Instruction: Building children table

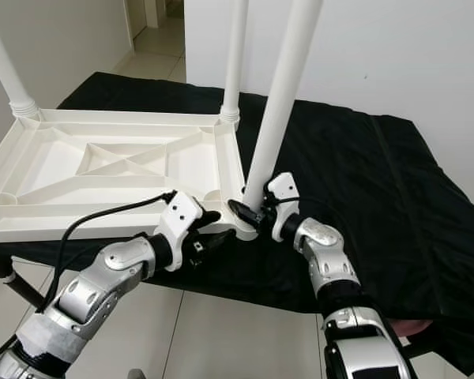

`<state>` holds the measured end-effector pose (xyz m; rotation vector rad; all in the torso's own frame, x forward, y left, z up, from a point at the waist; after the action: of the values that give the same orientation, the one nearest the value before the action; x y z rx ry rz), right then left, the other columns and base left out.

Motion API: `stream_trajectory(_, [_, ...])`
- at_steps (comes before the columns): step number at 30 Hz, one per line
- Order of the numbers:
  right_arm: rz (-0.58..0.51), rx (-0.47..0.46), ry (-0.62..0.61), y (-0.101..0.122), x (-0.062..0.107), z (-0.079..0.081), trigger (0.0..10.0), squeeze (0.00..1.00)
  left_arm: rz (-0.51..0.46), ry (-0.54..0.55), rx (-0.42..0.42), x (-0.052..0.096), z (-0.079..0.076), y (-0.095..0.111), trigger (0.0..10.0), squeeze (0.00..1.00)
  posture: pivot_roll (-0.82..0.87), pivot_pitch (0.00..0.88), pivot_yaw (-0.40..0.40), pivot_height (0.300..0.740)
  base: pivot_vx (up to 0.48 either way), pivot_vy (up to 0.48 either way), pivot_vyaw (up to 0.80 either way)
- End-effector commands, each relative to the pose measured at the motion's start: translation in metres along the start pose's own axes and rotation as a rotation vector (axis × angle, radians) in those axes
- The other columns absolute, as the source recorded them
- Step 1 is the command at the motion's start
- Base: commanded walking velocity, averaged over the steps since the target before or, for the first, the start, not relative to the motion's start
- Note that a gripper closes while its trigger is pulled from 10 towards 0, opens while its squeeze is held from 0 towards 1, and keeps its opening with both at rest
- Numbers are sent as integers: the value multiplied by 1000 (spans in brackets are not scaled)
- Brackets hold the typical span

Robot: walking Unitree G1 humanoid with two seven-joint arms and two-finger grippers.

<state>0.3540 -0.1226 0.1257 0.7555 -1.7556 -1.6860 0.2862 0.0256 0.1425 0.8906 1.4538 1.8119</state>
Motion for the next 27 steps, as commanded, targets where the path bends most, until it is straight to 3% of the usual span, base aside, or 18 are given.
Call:
stream_trajectory(1, [10, -15, -10, -6, 1, 4, 10000, 0, 6, -86, -7, -1, -7, -3, 10000, 0, -58, 0, -50, 740, 0, 0, 0])
stream_trajectory(9, [-65, 0, -122, 4, 1, 6, 10000, 0, 9, -85, -3, 1, -8, -3, 10000, 0, -59, 0, -47, 740, 0, 0, 0])
stream_trajectory(12, [-80, -10, -252, 3, -2, 11, 10000, 0, 12, -92, 2, 2, -11, -4, 10000, 0, -58, 0, -42, 740, 0, 0, 0])
stream_trajectory(17, [-88, -26, -325, 3, -2, 14, 10000, 0, 14, -95, 3, 3, -11, -5, 10000, 0, -55, 0, -40, 740, 0, 0, 0])
stream_trajectory(19, [-89, -59, -421, 1, -3, 18, 10000, 0, 16, -97, 2, 4, -11, -5, 10000, 0, -53, 0, -42, 740, 0, 0, 0])
stream_trajectory(21, [-89, -59, -421, 1, -3, 18, 10000, 0, 16, -97, 2, 4, -11, -5, 10000, 0, -53, 0, -42, 740, 0, 0, 0])
stream_trajectory(27, [-59, -121, -702, -11, 3, 19, 10000, 0, 17, -104, 2, 3, -13, -5, 10000, 0, -48, 0, -48, 740, 0, 0, 0])
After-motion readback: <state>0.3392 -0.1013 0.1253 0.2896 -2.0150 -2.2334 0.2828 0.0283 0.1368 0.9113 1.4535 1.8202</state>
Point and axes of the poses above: a point about 5 cm out from each wrist's last joint towards the gripper, its own x axis pointing back from the gripper into the wrist, its own y axis along the axis of the wrist's last joint, z = x × y, the point moved 3 cm from there along -x, pointing out of the wrist towards the gripper, and after that the axes turned 4 degrees about -x, right-handed, at the moved point
